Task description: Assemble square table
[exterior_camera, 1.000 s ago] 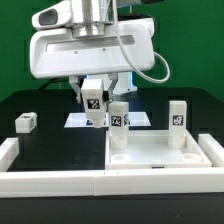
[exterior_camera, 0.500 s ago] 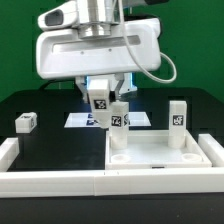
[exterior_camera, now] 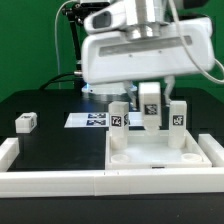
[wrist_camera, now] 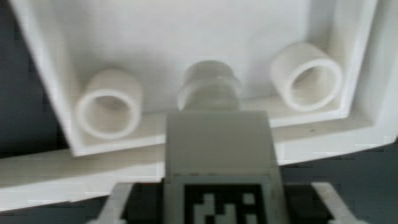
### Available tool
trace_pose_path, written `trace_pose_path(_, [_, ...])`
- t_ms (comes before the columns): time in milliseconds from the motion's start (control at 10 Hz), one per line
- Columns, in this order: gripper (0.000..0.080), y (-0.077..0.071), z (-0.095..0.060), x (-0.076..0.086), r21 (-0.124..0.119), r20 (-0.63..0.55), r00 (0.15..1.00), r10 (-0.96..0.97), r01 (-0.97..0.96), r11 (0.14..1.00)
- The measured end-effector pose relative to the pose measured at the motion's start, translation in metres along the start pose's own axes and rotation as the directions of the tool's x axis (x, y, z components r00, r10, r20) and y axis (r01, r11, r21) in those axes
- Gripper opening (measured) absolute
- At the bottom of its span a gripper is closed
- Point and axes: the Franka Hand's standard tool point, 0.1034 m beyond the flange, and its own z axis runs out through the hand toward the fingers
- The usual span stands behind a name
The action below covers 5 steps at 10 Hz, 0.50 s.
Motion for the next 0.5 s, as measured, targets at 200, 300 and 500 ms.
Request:
trace_pose_path(200, [0.0287,0.0069,-0.0012,0.0001,-0.004,0.000,1.000,0.011,-0.011,1.000])
trace_pose_path(300, [0.0287,0.0063,-0.0009,0.0003,-0.004,-0.005,1.000,0.009,-0.009,1.000])
trace_pose_path(500, [0.0287,0.0065,-0.0003,0.0018,-0.013,-0.040,0.999,0.017,-0.018,1.000])
